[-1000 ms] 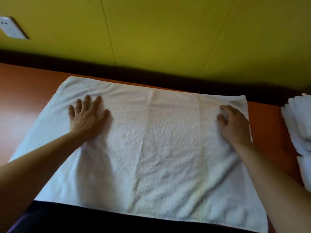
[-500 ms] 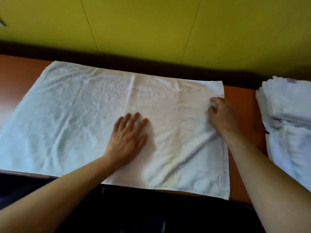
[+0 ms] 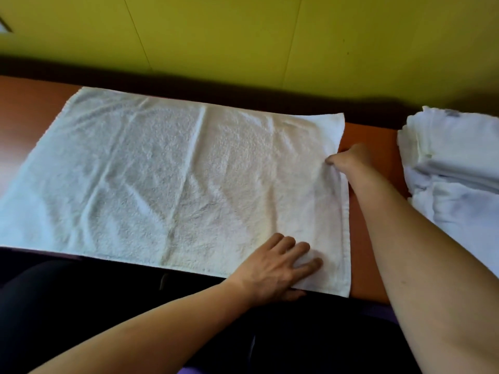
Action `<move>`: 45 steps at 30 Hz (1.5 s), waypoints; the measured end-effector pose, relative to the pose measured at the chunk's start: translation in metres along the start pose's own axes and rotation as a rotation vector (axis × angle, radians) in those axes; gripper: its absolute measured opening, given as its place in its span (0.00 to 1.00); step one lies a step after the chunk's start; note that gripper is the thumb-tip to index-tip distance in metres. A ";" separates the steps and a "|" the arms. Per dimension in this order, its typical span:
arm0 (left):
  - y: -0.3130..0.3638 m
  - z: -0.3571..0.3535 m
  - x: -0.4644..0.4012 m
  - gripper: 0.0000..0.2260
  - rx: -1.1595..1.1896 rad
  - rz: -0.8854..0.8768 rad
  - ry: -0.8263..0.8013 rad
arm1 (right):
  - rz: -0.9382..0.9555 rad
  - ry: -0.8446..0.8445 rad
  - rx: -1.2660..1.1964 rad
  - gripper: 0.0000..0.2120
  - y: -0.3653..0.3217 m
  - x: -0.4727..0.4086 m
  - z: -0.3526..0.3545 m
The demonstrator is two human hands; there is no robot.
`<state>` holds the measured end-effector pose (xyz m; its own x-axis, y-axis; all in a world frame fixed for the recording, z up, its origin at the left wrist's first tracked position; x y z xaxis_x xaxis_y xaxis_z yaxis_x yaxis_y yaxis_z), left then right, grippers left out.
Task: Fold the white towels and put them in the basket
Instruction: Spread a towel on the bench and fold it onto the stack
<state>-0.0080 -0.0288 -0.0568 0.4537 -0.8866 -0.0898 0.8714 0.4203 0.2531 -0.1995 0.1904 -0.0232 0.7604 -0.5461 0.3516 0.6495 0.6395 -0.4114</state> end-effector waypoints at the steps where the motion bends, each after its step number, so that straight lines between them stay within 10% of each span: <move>1: 0.004 0.000 0.001 0.26 -0.013 -0.008 0.011 | -0.017 -0.016 0.017 0.20 -0.002 -0.001 -0.001; 7: 0.013 0.011 0.009 0.11 0.148 0.118 0.162 | 0.058 0.044 -0.029 0.10 -0.005 0.001 -0.006; 15: -0.003 0.059 0.034 0.14 0.987 0.876 0.610 | -0.102 -0.298 -0.641 0.09 -0.019 0.005 0.003; 19: -0.016 0.078 0.048 0.14 1.171 0.925 0.724 | -0.053 -0.284 -0.837 0.10 -0.057 0.020 0.019; 45: -0.141 0.166 0.364 0.14 1.071 1.286 1.326 | 0.396 -0.195 -0.714 0.07 -0.445 0.213 -0.199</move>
<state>0.0030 -0.4428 0.0350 0.8043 0.5581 0.2038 -0.1503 -0.1408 0.9786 -0.3267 -0.3185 0.0677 0.9611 -0.2082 0.1813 0.2287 0.2325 -0.9453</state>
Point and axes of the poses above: each hand's wrist, its own x-axis away from the middle knuckle, its own z-axis out of the back of the hand, y = z × x, the point moved 3 cm from there along -x, towards the middle knuckle, and after that the axes turned 12 degrees about x, right-handed, at the moved point
